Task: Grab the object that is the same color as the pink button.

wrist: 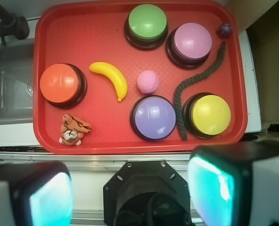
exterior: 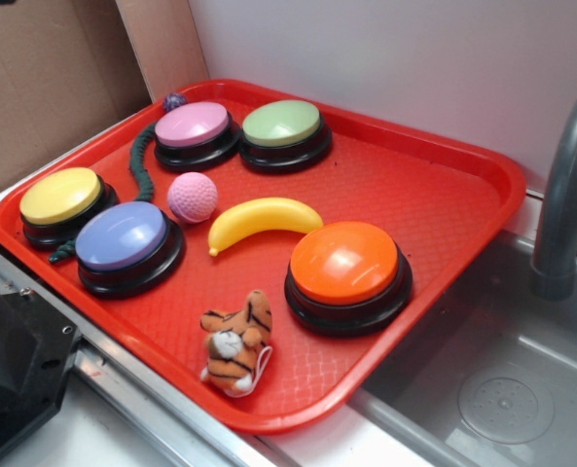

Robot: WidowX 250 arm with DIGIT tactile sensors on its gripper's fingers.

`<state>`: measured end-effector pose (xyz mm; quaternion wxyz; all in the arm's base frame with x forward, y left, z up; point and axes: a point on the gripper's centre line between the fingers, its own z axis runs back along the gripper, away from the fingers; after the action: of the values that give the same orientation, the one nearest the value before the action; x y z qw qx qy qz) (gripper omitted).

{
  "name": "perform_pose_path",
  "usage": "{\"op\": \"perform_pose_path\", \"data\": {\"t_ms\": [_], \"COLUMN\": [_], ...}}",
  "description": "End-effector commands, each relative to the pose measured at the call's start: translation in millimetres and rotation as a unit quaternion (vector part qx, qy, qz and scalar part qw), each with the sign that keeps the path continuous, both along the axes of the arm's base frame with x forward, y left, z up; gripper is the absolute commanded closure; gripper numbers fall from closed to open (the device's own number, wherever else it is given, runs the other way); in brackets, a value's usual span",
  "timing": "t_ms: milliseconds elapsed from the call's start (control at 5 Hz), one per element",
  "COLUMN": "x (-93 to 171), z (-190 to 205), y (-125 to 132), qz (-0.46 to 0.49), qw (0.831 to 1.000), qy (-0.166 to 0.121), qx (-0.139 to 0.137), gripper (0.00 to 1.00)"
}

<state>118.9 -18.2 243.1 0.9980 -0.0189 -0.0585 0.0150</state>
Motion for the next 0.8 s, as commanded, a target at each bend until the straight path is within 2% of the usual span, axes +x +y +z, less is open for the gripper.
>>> {"op": "perform_pose_path", "data": {"t_ms": [0, 200, 600], "x": [0, 18, 69], "z": [0, -8, -45], "y": [0, 3, 24], "qz": [0.000, 0.019, 0.086], "qw": [1.000, 1.000, 0.994], "qy": [0.000, -0.007, -0.056], "qx": [0.000, -0.002, -0.028], "gripper": [0.00, 0.00, 0.00]}}
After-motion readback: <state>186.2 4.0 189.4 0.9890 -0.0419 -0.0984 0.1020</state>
